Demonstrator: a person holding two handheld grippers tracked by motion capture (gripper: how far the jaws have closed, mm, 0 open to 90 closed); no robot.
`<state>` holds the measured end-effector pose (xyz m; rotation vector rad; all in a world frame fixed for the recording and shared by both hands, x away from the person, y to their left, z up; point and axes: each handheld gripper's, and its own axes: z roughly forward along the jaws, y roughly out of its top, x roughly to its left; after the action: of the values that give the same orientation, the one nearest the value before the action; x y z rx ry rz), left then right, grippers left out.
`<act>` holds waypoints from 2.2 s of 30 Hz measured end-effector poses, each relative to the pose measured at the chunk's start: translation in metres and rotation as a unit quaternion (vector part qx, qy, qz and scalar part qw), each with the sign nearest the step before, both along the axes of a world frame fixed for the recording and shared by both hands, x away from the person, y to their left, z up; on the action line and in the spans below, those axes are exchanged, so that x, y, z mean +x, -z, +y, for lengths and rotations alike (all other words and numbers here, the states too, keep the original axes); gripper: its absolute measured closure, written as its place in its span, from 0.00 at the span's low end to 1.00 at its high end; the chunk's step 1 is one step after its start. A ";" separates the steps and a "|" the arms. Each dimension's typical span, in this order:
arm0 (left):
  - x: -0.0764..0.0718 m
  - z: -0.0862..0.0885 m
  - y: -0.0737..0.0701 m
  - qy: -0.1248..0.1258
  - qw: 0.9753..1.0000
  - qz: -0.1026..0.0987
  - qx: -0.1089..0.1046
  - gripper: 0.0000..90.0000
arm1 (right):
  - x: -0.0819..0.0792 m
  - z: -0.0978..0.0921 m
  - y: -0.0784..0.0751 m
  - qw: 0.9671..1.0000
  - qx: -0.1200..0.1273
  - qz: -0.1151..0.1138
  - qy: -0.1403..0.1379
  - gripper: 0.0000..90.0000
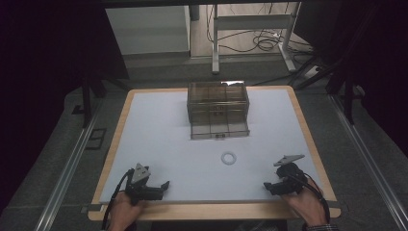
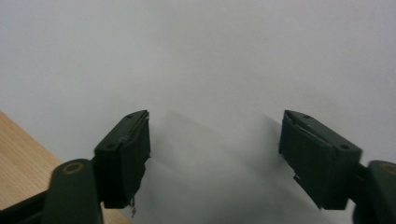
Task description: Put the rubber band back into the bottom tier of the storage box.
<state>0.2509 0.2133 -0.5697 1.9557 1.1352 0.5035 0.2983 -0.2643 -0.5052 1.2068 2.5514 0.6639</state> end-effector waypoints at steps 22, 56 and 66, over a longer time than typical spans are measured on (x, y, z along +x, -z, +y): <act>0.000 0.000 0.000 0.000 1.000 0.000 0.000 0.00 | 0.021 0.013 -0.018 0.999 0.034 0.000 0.001 0.46; 0.000 0.000 0.000 0.000 1.000 0.000 0.000 0.00 | 0.078 0.058 -0.023 0.999 0.013 0.033 -0.011 0.59; 0.000 0.000 0.000 0.000 1.000 0.000 0.000 0.00 | 0.091 0.074 -0.026 0.999 -0.004 0.039 -0.025 0.64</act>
<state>0.2510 0.2134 -0.5698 1.9558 1.1340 0.5034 0.3896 -0.1900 -0.4789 1.1929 2.6522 0.6294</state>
